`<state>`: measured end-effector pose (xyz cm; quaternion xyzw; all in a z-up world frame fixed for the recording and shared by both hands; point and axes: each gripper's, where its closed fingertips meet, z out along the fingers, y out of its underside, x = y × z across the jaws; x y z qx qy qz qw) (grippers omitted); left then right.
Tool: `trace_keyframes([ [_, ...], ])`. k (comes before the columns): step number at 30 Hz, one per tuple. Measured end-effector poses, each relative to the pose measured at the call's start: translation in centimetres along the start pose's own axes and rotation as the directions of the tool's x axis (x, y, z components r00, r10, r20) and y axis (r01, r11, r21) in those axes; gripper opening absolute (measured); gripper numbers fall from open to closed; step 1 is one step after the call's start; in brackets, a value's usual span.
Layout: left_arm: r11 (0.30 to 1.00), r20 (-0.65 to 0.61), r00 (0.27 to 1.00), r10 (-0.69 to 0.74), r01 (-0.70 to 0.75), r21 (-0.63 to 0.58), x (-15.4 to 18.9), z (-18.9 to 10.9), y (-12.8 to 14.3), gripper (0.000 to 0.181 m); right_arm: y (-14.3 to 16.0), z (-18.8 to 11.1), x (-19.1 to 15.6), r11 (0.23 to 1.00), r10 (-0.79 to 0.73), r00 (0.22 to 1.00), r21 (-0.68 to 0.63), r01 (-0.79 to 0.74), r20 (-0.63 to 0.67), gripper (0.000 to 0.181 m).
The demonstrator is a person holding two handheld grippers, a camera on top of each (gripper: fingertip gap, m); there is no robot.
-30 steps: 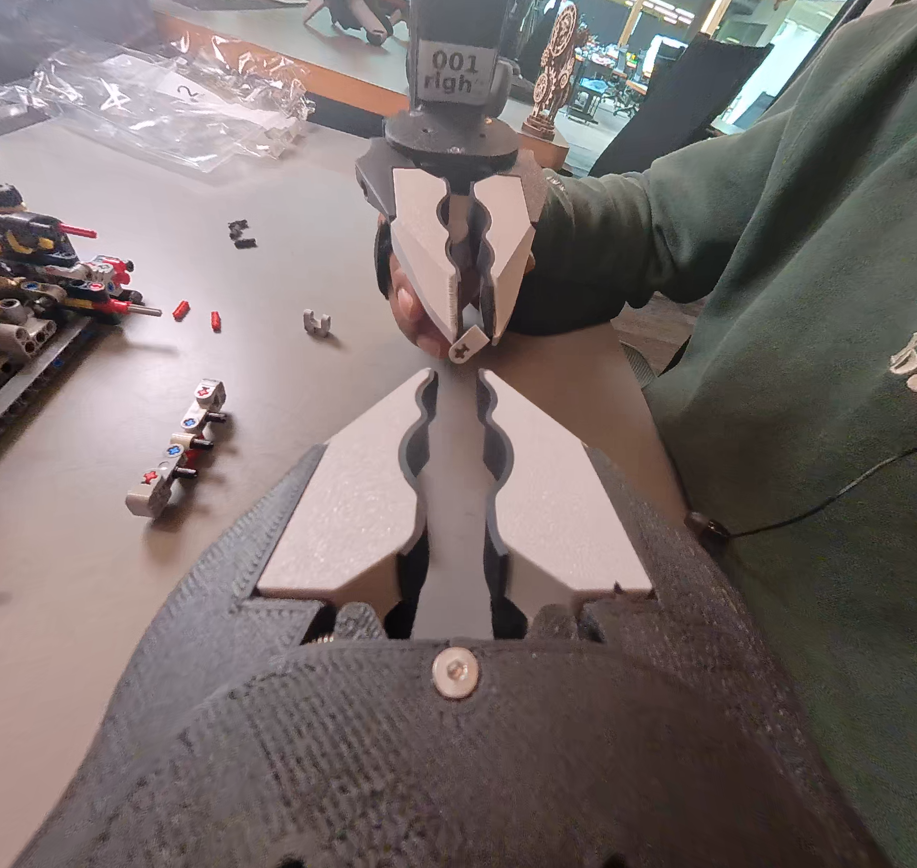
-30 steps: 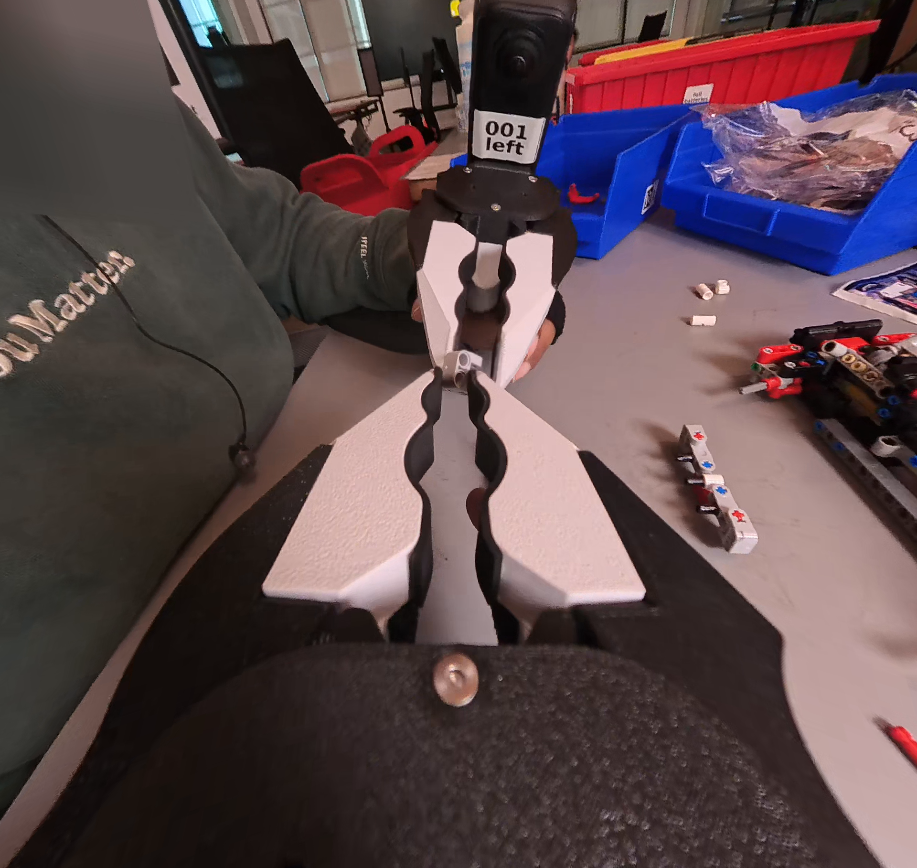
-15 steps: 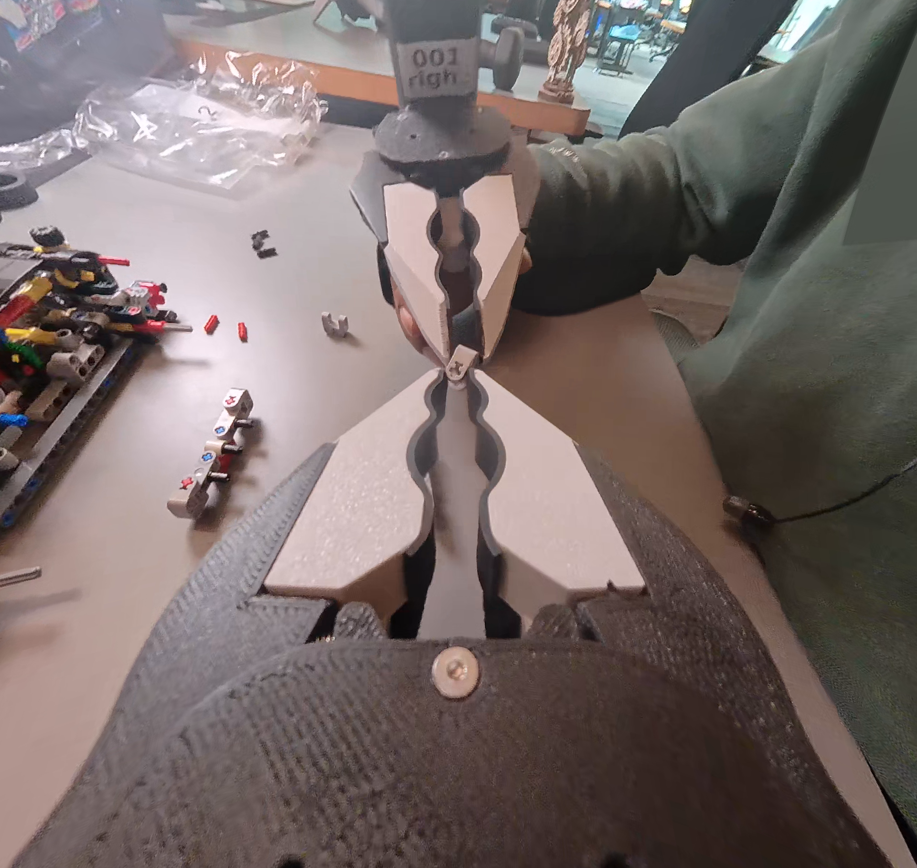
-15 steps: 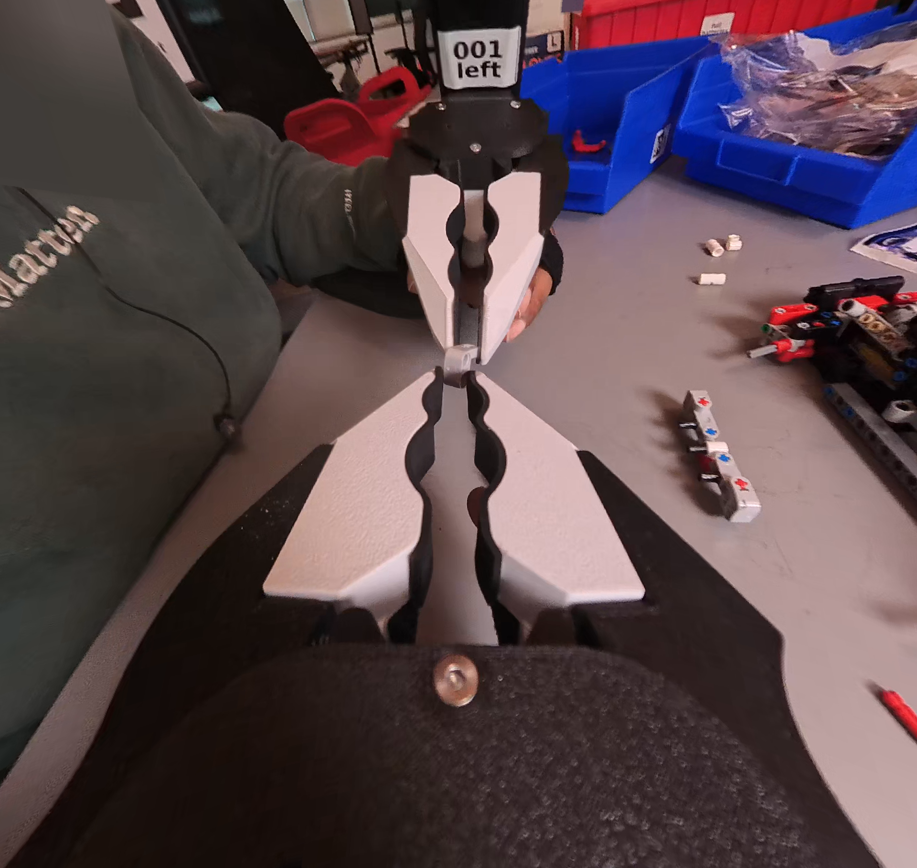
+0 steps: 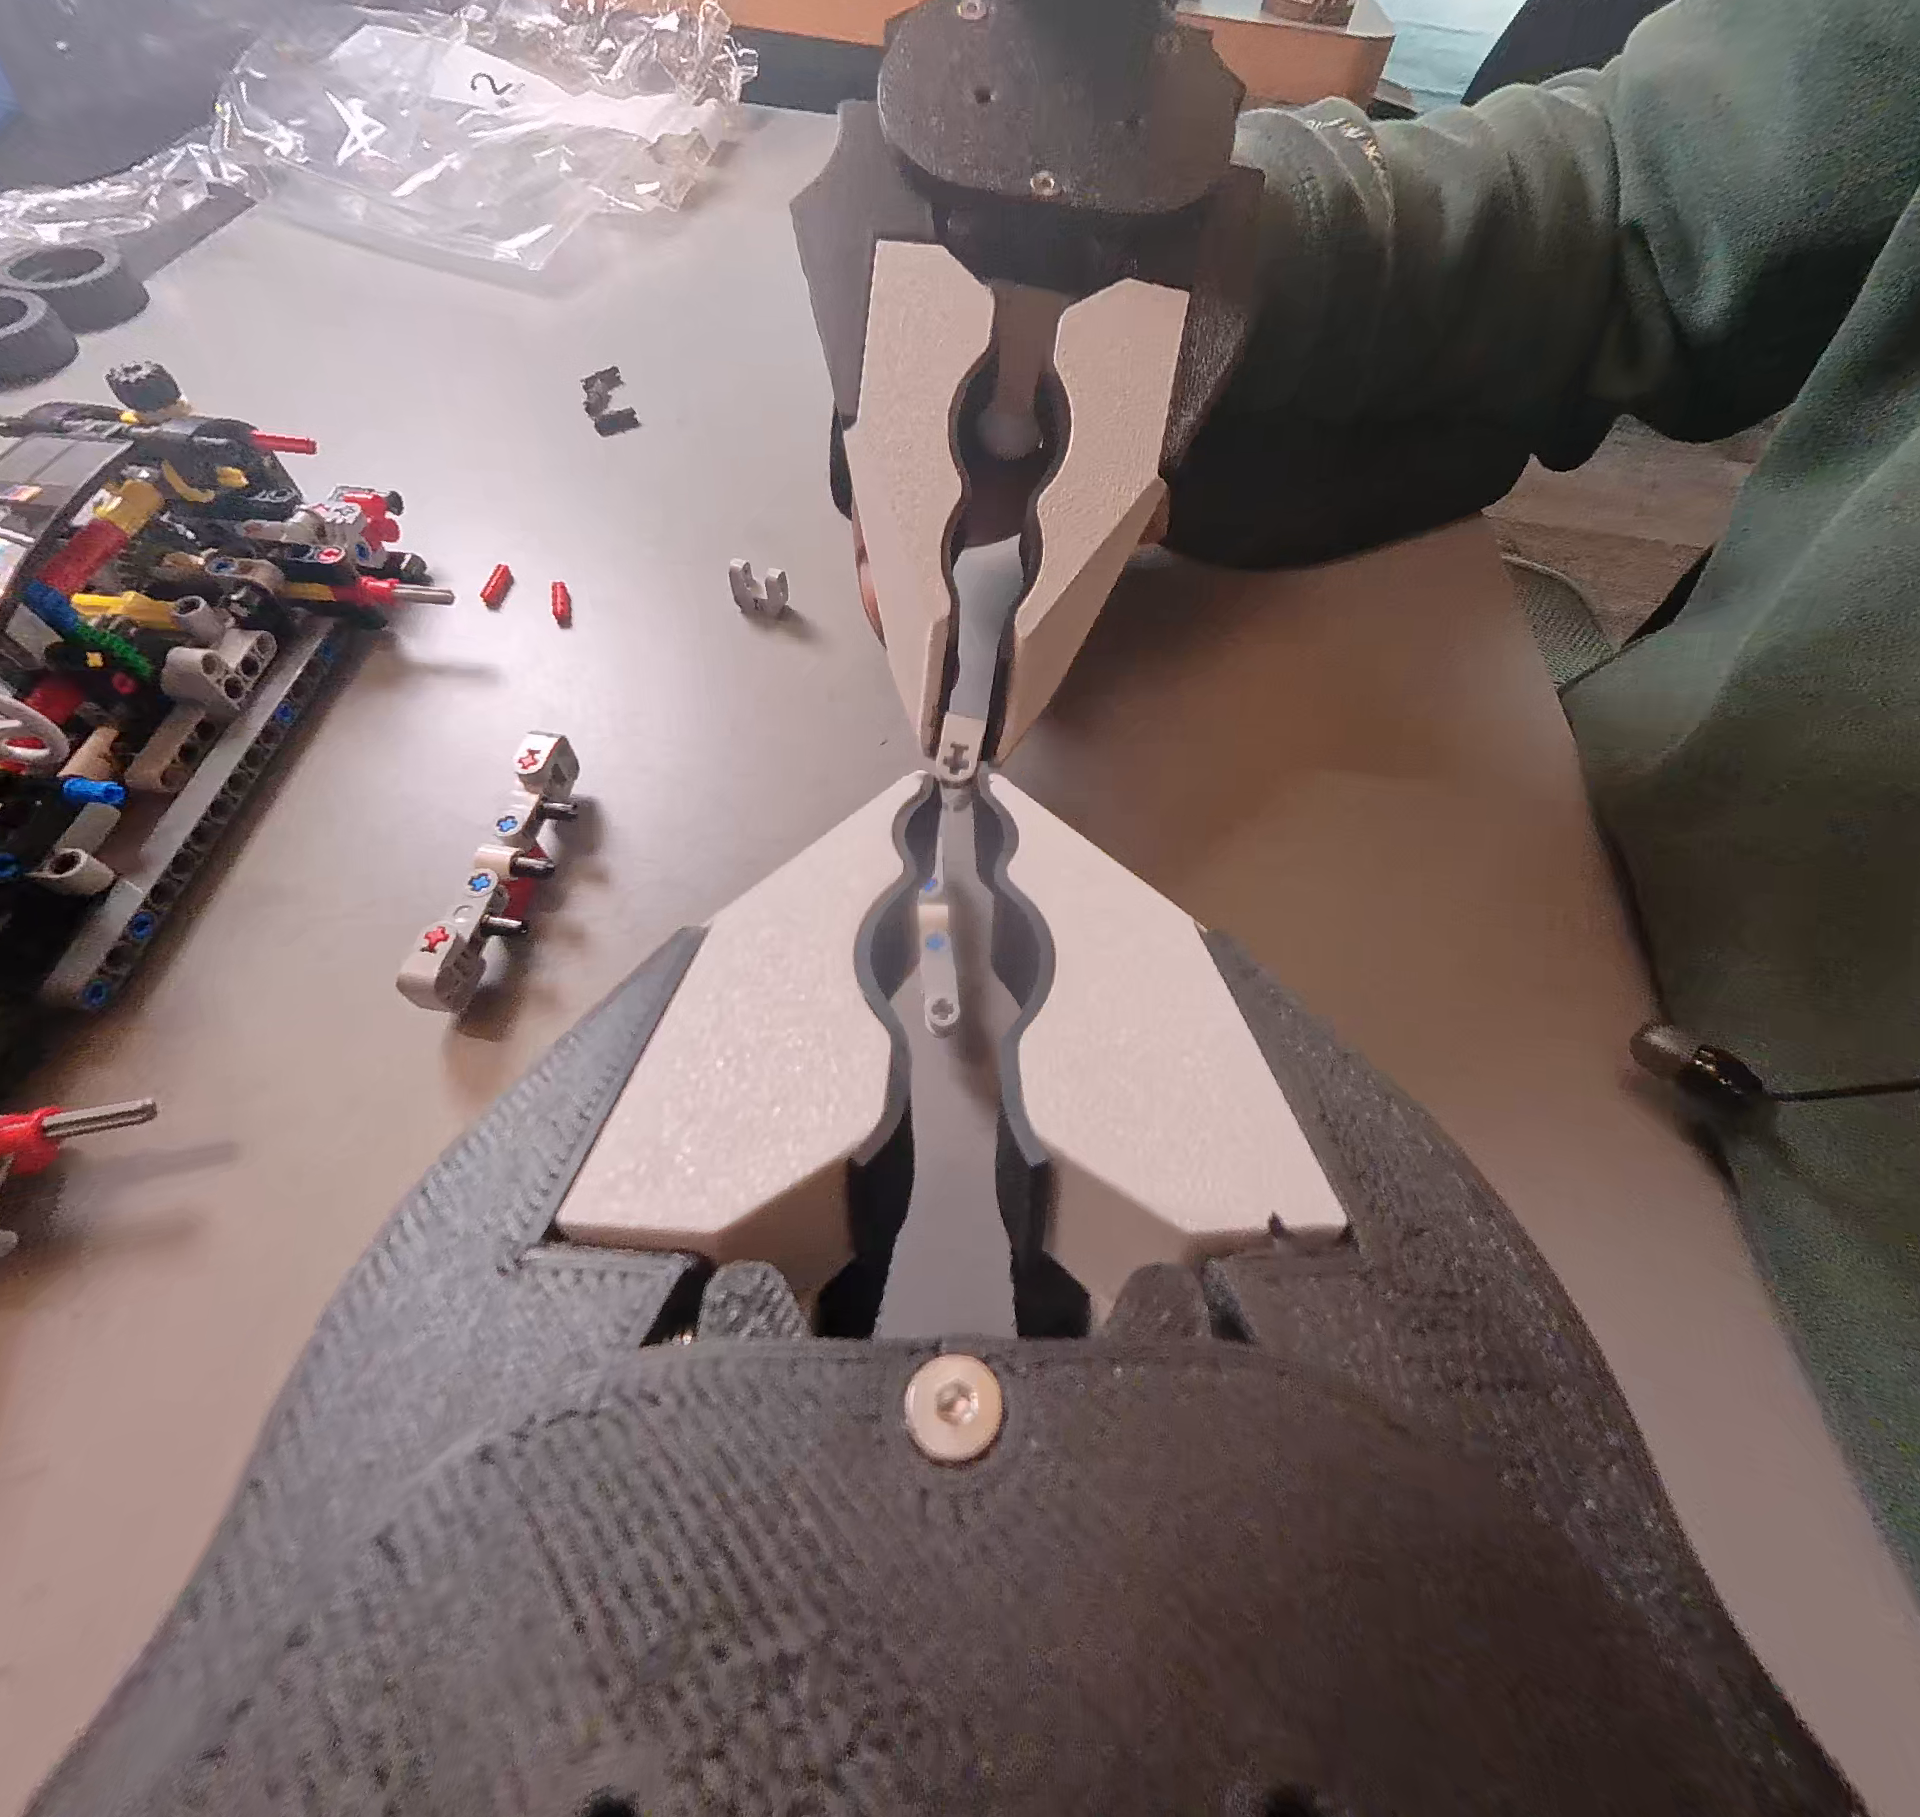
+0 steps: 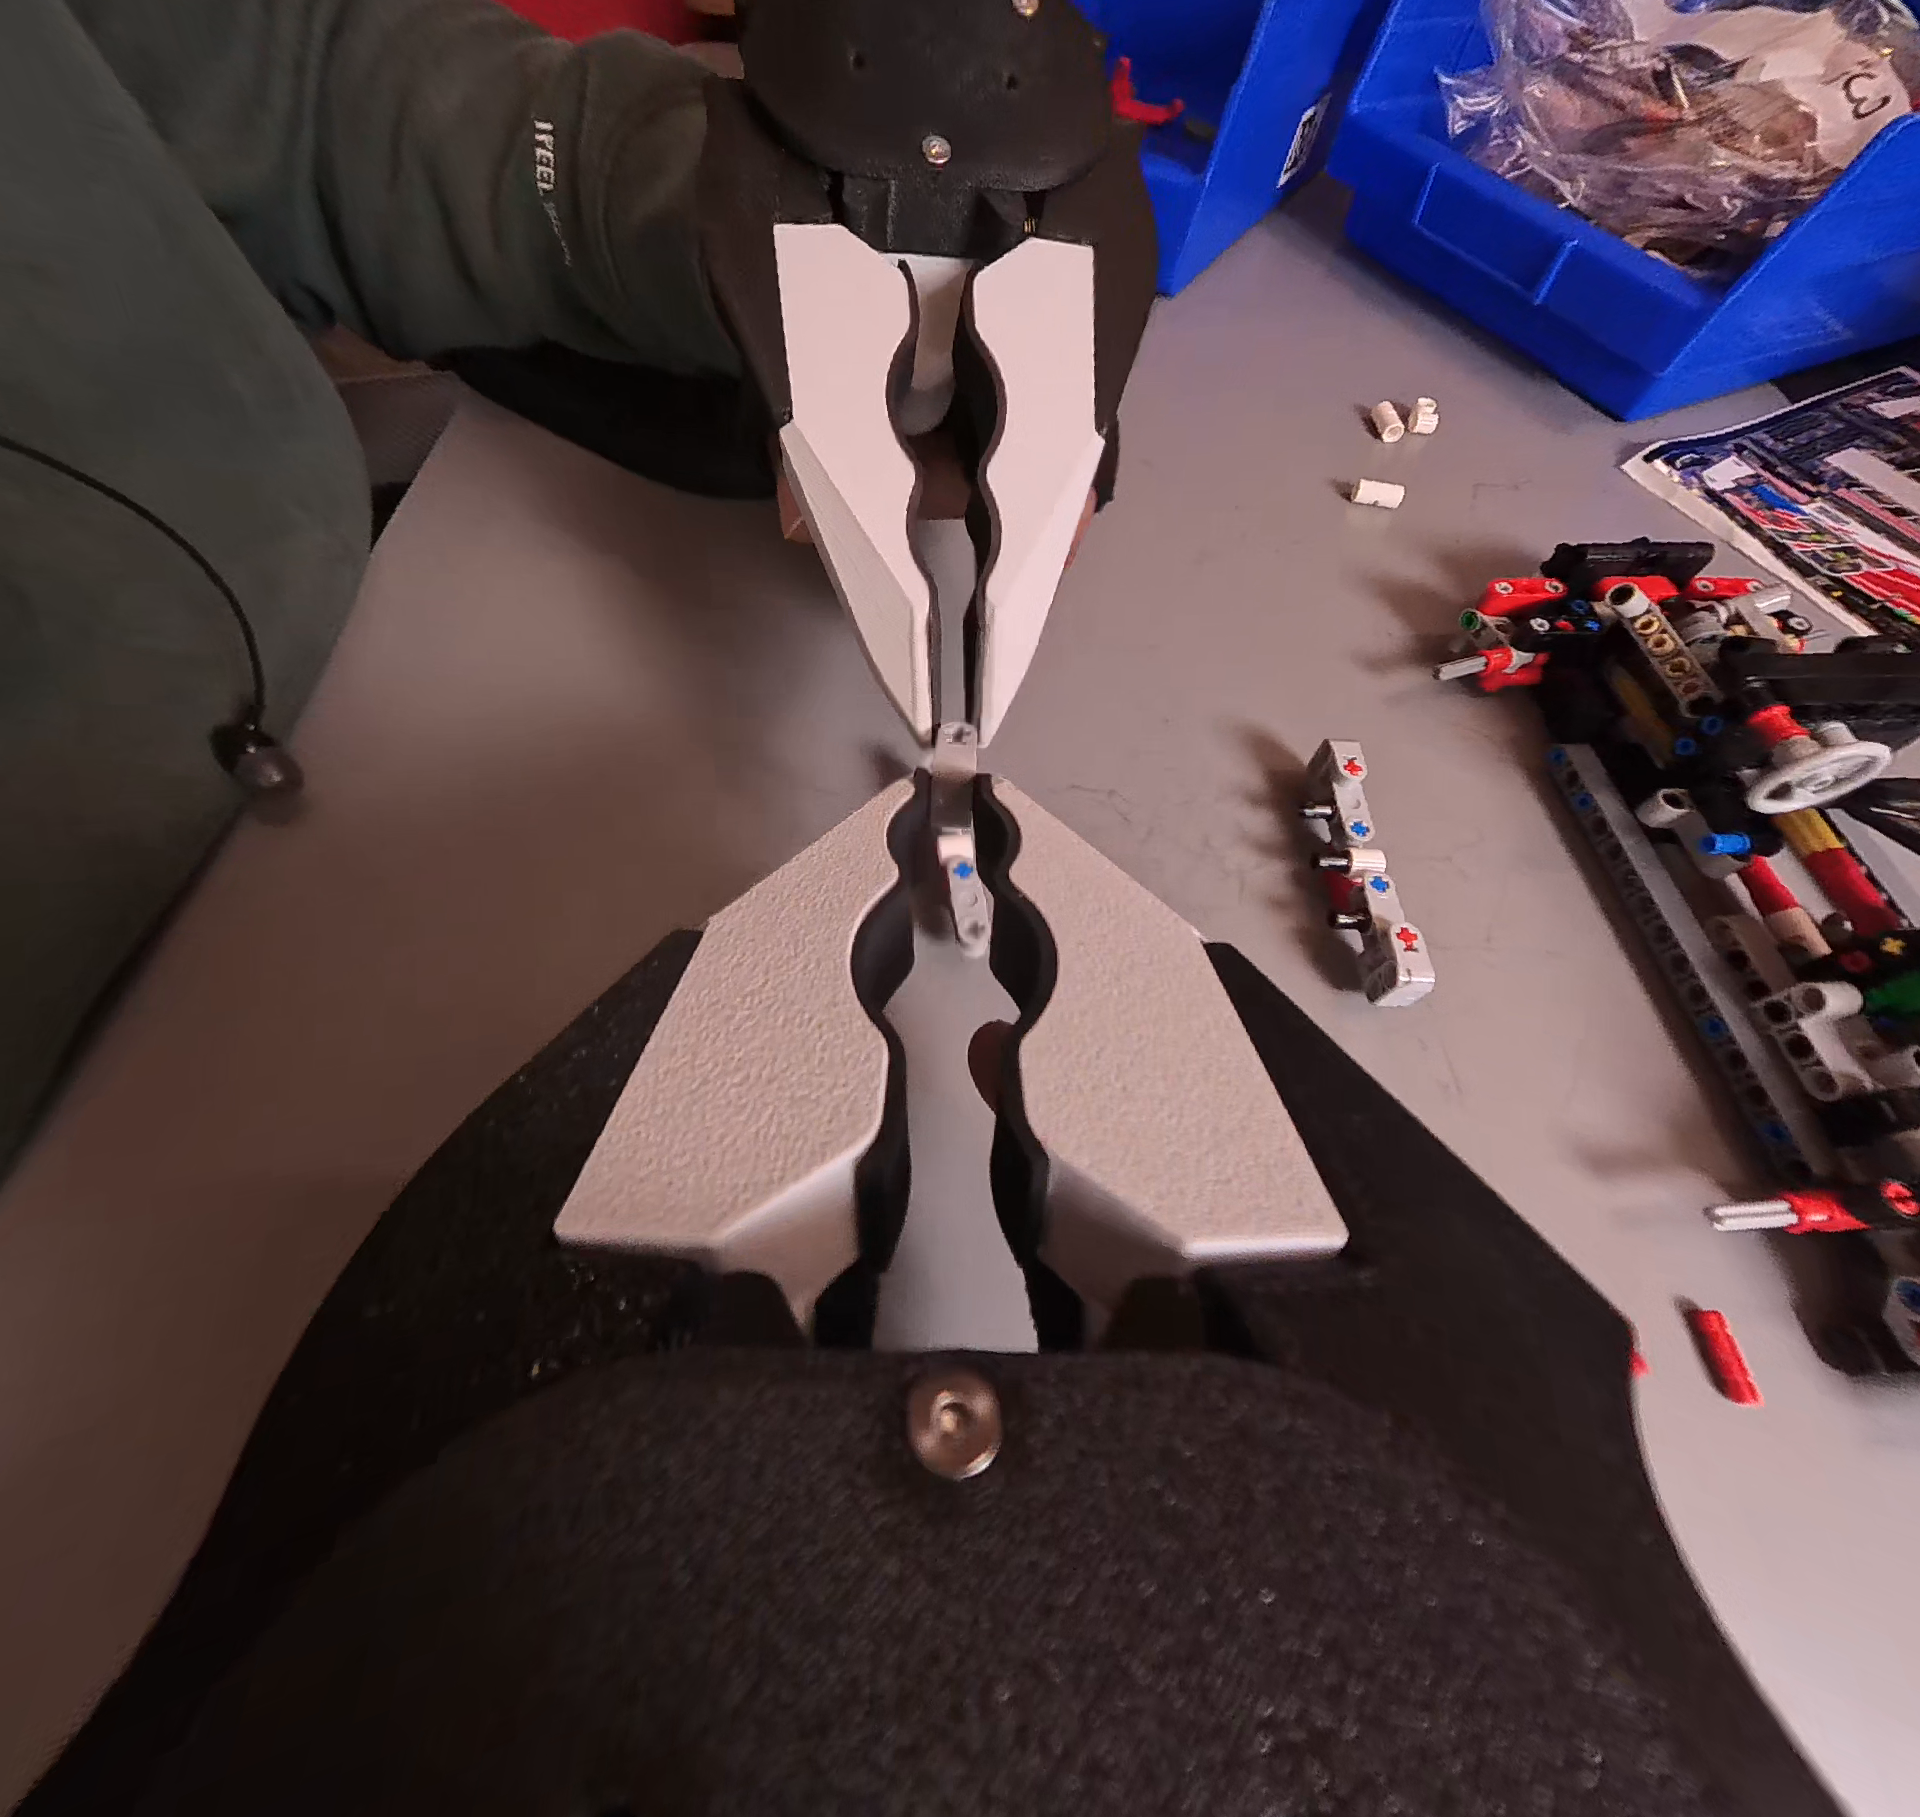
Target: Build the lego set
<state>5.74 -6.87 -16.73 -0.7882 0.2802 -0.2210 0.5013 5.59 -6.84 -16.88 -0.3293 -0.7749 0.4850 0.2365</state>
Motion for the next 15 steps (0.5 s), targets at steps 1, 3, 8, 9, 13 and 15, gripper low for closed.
trace_keyframes([
  [1, 1.0, 0.014, 1.0, 0.01, -0.01, -0.013, -0.2, 0.0, 0.2, 0.006, 0.2, -0.4, 0.2, 1.0, -0.007, 1.0, -0.005, 0.007, 0.005, 0.006],
  [3, 0.997, 0.013, 1.0, 0.017, -0.016, -0.078, -0.3, 0.4, 1.4, 0.019, 0.6, -1.4, 0.3, 1.0, 0.007, 1.0, 0.003, -0.007, 0.031, 0.006],
  [8, 0.969, 0.014, 0.998, 0.067, -0.062, -0.239, -0.3, 2.1, 4.2, 0.023, 1.9, -2.3, 0.5, 1.0, 0.019, 0.998, -0.018, -0.018, 0.056, 0.006],
  [9, 0.959, 0.018, 0.996, 0.086, -0.078, -0.272, -0.4, 2.4, 4.6, 0.022, 2.1, -2.2, 0.4, 1.0, 0.019, 0.998, -0.022, -0.018, 0.065, 0.006],
  [13, 0.948, 0.038, 0.988, 0.15, -0.133, -0.289, -0.8, 2.8, 4.4, 0.006, 2.8, -1.8, -0.1, 0.999, 0.003, 0.997, -0.047, 0.001, 0.083, 0.006],
  [15, 0.968, 0.014, 0.989, 0.146, -0.14, -0.21, -0.2, 2.5, 3.1, 0.006, 2.6, -1.9, -0.2, 0.999, -0.004, 0.996, -0.034, 0.007, 0.085, 0.006],
])
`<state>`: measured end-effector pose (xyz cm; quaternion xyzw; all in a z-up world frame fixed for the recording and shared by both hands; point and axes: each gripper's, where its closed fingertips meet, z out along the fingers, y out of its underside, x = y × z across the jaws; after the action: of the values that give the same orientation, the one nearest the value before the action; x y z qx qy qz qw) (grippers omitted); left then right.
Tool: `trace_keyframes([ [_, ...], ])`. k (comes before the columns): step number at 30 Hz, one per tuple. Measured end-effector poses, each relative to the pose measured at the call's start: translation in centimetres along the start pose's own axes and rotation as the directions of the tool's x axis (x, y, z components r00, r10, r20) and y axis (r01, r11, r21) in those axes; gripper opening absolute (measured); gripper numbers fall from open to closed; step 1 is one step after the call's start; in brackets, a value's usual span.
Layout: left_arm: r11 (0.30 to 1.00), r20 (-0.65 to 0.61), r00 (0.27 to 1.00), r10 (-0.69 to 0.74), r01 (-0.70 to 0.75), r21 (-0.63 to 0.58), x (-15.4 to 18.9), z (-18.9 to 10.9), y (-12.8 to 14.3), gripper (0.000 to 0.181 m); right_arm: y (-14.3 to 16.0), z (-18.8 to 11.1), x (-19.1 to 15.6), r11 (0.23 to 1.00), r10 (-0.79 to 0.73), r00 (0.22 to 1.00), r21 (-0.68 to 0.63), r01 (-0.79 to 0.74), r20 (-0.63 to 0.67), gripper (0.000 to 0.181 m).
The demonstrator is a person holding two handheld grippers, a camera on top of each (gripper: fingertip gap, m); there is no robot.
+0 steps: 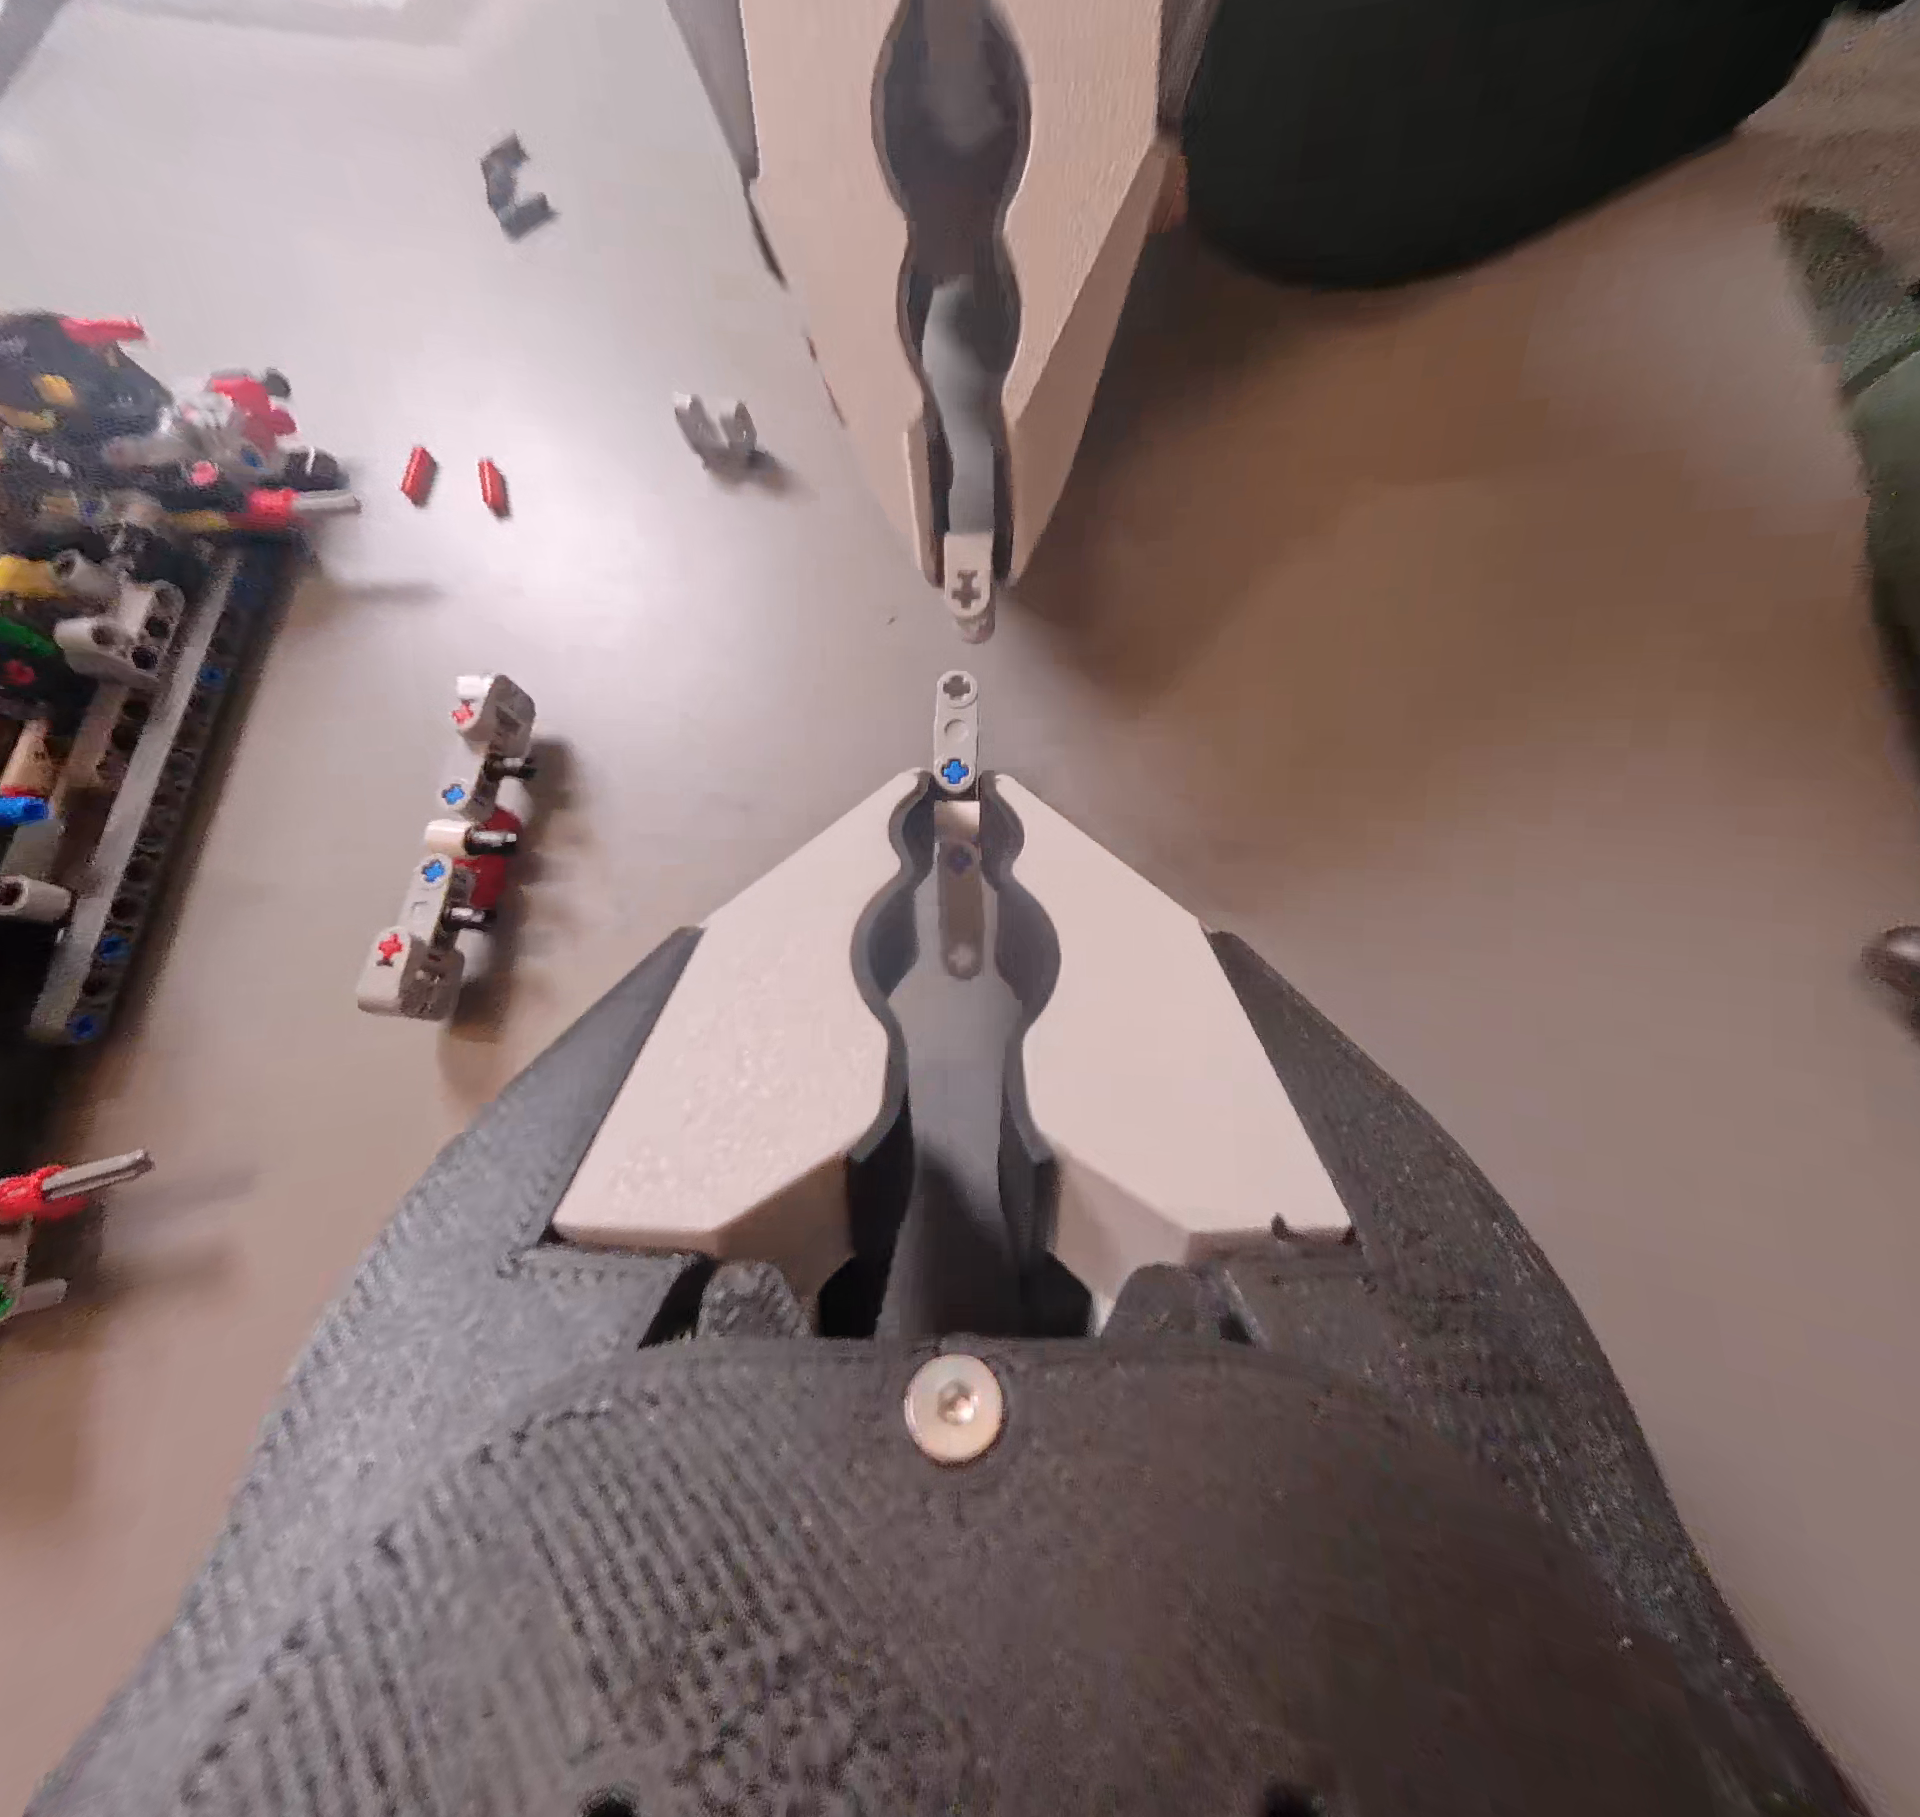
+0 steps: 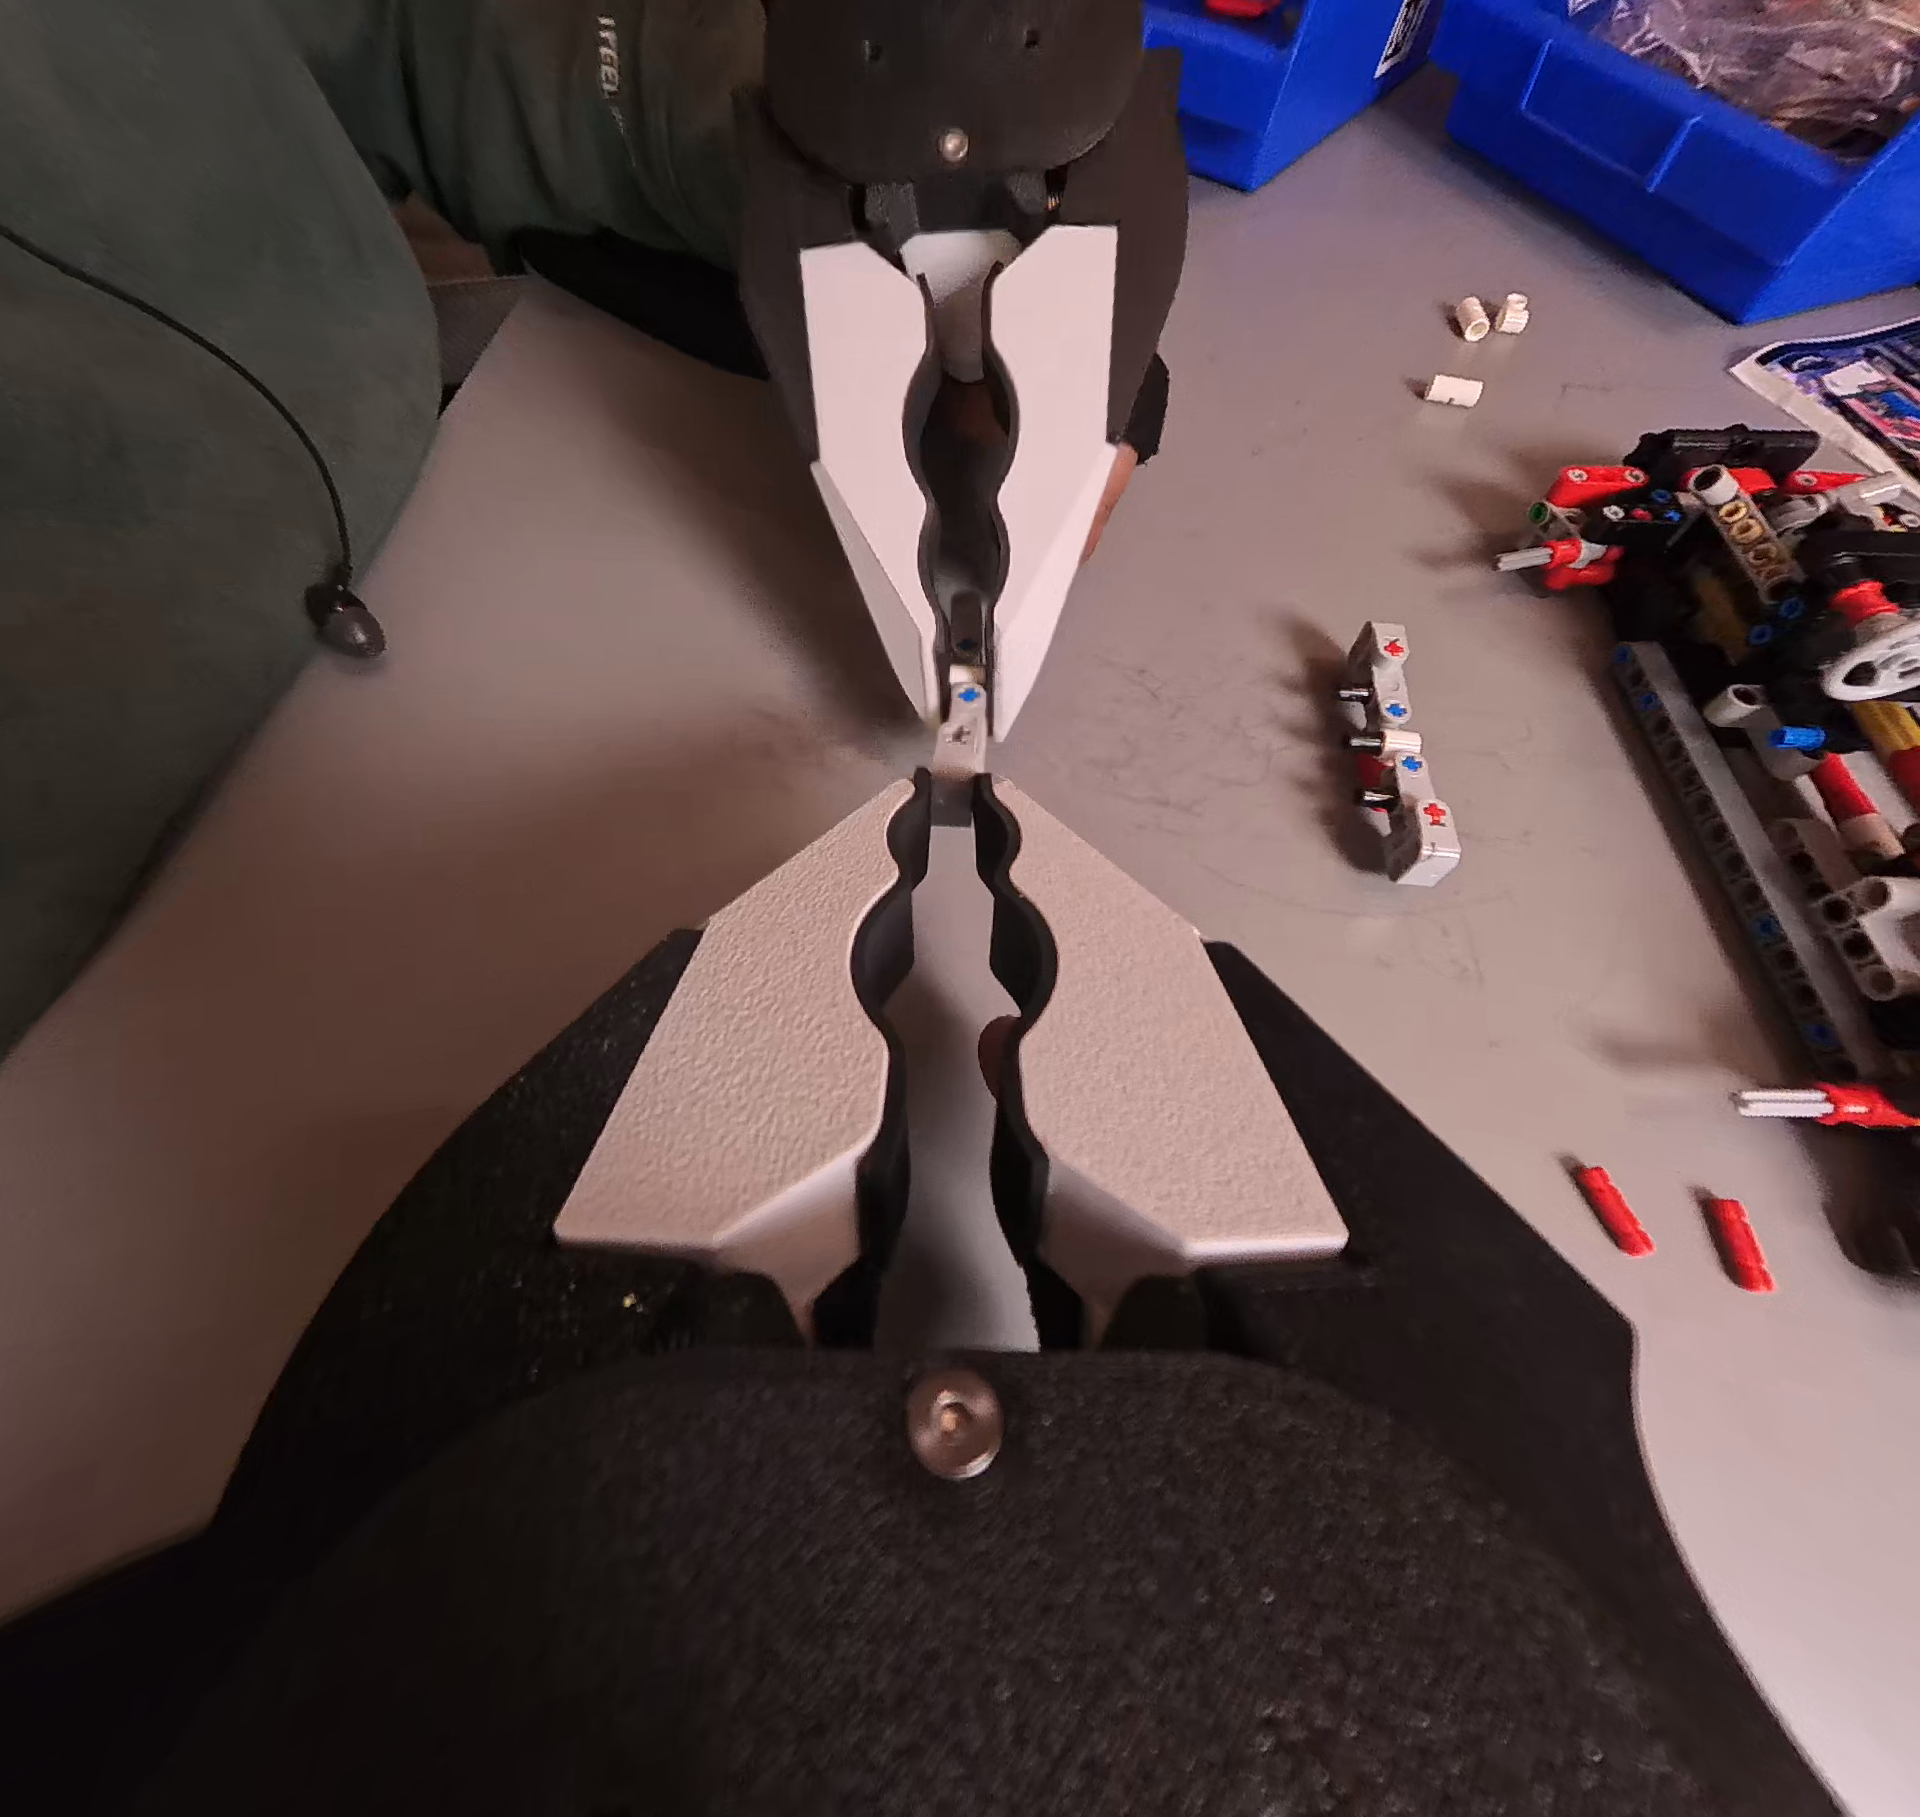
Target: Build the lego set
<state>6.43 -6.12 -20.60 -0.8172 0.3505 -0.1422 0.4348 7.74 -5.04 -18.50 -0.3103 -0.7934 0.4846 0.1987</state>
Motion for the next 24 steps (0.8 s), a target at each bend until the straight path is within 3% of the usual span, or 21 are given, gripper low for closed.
trace_keyframes([
  [5, 0.992, -0.018, 0.999, -0.034, 0.036, 0.118, 0.0, -1.5, -2.0, 0.006, -1.4, -0.5, 0.0, 0.996, 0.003, 1.0, 0.085, -0.003, 0.0, 0.006],
  [24, 0.946, -0.174, 0.951, -0.254, 0.282, 0.16, 0.4, -2.2, -2.6, 0.006, -2.9, 0.0, -0.1, 0.972, 0.139, 0.988, 0.179, -0.149, 0.069, 0.006],
])
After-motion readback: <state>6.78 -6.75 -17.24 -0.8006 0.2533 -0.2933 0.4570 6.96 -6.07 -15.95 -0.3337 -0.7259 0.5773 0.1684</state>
